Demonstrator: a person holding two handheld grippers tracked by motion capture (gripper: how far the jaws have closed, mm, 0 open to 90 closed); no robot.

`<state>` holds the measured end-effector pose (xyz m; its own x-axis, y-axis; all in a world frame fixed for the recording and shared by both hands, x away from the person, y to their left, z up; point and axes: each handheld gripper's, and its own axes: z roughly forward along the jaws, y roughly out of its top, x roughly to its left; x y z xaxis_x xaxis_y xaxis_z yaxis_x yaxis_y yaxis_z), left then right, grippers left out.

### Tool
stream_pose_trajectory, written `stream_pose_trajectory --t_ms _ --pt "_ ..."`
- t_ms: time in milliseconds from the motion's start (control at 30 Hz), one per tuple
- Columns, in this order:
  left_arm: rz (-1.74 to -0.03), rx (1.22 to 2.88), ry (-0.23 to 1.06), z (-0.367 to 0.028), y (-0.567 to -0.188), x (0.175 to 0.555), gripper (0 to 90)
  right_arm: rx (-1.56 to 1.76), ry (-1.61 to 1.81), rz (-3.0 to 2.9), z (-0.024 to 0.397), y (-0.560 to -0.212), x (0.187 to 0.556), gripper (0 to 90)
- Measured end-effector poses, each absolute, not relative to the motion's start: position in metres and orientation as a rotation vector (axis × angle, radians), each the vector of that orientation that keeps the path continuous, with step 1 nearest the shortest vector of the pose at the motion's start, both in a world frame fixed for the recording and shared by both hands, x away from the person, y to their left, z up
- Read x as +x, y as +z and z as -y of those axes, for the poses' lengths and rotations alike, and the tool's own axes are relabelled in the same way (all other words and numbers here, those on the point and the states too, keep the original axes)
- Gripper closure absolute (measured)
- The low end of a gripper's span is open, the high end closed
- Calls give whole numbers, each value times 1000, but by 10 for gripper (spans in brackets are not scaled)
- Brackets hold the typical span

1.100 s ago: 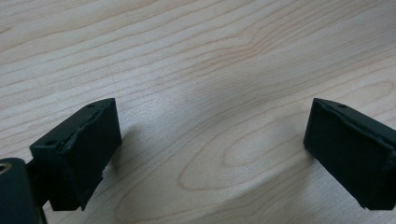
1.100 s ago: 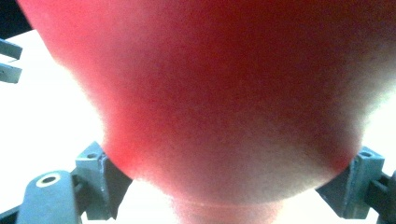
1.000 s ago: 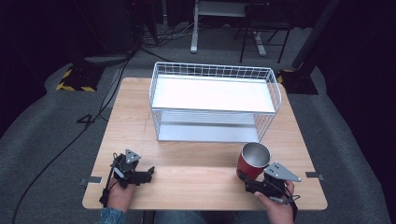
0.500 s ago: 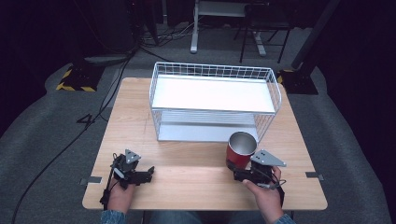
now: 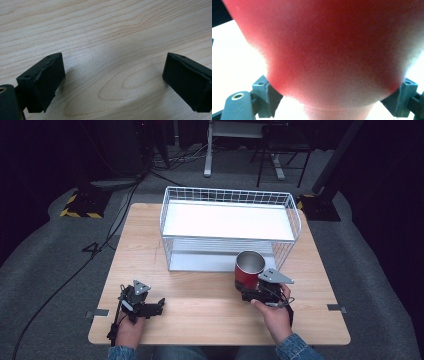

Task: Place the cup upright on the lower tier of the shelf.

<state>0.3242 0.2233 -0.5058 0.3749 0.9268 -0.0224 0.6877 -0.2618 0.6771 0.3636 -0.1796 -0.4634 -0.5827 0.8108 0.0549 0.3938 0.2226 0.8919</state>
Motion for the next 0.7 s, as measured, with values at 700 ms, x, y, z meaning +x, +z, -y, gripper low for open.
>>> stream_pose_trajectory --t_ms 700 --pt "-1410 2017 522 -225 -506 321 65 1129 1311 -2036 149 -468 417 169"
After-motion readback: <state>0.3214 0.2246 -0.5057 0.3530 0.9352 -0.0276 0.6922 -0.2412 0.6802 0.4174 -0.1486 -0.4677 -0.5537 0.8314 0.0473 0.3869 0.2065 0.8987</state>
